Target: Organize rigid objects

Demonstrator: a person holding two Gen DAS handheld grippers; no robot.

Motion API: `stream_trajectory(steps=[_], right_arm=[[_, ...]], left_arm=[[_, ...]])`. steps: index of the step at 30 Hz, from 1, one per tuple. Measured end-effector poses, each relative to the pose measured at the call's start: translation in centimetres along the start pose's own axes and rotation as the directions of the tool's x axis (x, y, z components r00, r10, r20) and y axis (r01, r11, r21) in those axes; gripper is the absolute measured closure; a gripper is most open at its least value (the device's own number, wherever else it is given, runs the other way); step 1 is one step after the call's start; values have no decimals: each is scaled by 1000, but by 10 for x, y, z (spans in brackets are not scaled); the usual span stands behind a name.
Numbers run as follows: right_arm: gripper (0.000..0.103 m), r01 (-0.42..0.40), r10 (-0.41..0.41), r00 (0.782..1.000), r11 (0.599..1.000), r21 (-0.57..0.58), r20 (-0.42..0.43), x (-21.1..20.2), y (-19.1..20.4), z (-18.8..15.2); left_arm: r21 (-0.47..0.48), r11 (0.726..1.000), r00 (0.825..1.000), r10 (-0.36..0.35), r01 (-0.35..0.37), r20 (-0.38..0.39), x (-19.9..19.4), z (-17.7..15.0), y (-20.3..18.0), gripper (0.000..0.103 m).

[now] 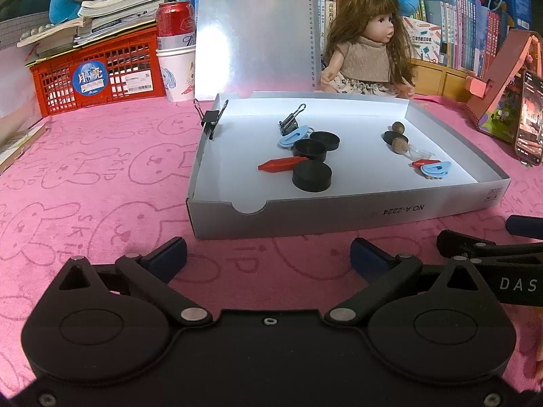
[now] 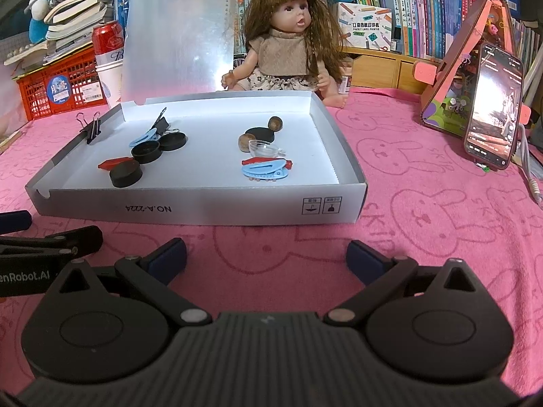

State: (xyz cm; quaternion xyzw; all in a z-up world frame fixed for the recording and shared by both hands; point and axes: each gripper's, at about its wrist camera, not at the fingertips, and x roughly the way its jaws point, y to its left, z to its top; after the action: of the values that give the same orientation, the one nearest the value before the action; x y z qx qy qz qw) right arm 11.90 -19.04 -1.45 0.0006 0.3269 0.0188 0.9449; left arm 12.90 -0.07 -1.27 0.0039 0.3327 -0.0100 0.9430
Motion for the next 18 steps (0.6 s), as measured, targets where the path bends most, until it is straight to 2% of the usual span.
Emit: stream_trajectory(steps=[18], right_arm=[[0,0,0,1000,1000,0,0,0,0,0]], left_arm=[[3,1000,1000,2,-2,-1,0,0,-1,0]])
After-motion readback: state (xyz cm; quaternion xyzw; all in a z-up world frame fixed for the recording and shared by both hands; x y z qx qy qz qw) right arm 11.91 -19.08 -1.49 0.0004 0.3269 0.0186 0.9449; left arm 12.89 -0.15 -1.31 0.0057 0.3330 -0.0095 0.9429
